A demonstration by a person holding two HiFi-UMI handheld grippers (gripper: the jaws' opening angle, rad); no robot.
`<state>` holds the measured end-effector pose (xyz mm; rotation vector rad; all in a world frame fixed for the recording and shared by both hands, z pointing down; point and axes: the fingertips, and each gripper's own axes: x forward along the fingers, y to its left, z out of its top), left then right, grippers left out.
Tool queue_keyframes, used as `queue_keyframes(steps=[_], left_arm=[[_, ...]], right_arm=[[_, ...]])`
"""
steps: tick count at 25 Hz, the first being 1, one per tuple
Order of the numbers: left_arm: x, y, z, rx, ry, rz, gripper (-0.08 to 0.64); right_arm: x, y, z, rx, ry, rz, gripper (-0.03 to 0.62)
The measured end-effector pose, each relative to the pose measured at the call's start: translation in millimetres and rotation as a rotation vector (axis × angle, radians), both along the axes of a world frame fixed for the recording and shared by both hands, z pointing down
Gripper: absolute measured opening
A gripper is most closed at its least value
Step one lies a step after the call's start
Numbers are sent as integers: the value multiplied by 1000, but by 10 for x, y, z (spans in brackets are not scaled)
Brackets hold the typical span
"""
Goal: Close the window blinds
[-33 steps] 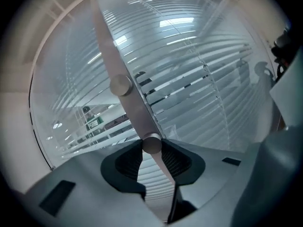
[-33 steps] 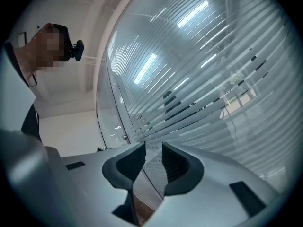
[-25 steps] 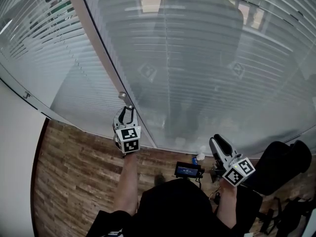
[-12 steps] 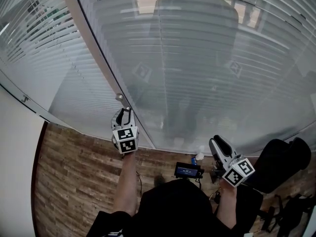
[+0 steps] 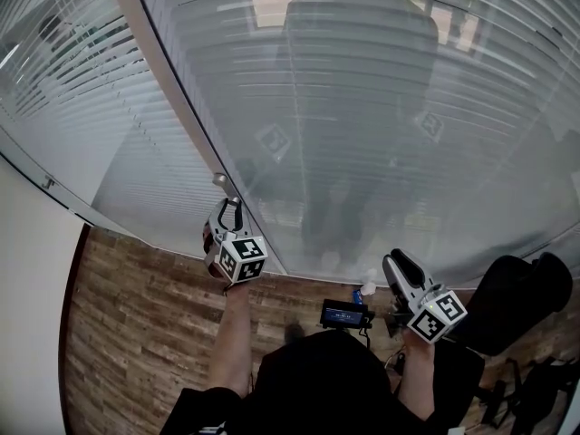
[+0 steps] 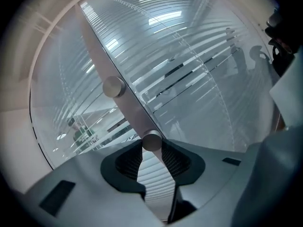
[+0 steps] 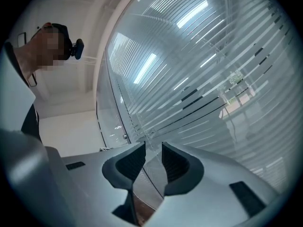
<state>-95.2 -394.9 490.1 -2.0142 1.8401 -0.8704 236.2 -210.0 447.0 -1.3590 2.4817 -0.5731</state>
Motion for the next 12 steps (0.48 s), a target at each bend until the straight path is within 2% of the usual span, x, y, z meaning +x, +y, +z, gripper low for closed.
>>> queue_keyframes(steps=[2, 8, 12], left_arm=[[-6, -10, -11, 3, -42, -2, 138], [-47, -13, 48, 4, -271, -3, 138], [-49, -32, 161, 6, -309, 9, 138]], right_arm=[[-2, 1, -11, 0, 0, 0, 109], [-12, 1, 27, -6, -4, -9, 109], [-31, -1, 151, -1, -8, -10, 109]])
